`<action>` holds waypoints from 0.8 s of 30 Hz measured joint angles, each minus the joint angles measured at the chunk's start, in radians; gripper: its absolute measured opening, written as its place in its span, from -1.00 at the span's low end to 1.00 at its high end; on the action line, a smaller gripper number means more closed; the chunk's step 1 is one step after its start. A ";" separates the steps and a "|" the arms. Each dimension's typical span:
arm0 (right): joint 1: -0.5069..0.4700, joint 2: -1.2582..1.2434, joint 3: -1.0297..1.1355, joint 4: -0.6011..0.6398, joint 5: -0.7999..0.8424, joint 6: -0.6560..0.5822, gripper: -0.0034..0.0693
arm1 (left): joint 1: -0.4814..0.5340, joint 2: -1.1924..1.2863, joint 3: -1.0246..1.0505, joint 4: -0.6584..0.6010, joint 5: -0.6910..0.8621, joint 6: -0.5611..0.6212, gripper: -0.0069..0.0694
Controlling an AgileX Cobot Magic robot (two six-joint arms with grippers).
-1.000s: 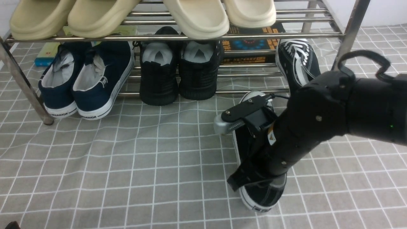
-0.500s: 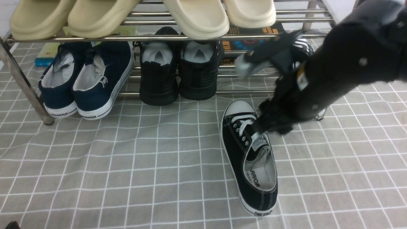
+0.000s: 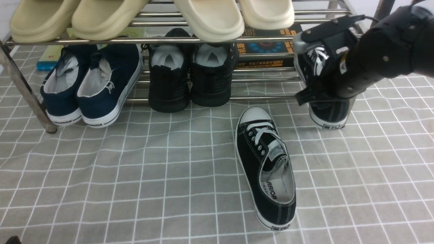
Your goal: Take the shoes off the shelf with your hand from the grey coffee tablecloth.
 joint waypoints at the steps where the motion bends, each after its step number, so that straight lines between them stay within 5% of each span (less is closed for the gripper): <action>1: 0.000 0.017 0.000 -0.010 -0.010 0.000 0.17 | 0.000 0.000 0.000 0.000 0.000 0.000 -0.19; 6: 0.000 0.047 0.000 -0.043 -0.017 0.000 0.10 | 0.000 0.000 0.000 0.000 0.000 0.000 -0.19; 13: 0.052 -0.020 0.000 -0.048 0.144 -0.007 -0.86 | 0.000 0.000 0.000 0.000 0.000 0.000 -0.19; 18: 0.176 -0.220 0.020 0.091 0.433 -0.011 -0.89 | 0.000 0.000 0.000 0.000 0.000 0.000 -0.19; 24: 0.212 -0.333 0.159 0.164 0.456 -0.012 -0.89 | 0.000 0.000 0.000 0.000 0.000 0.000 -0.19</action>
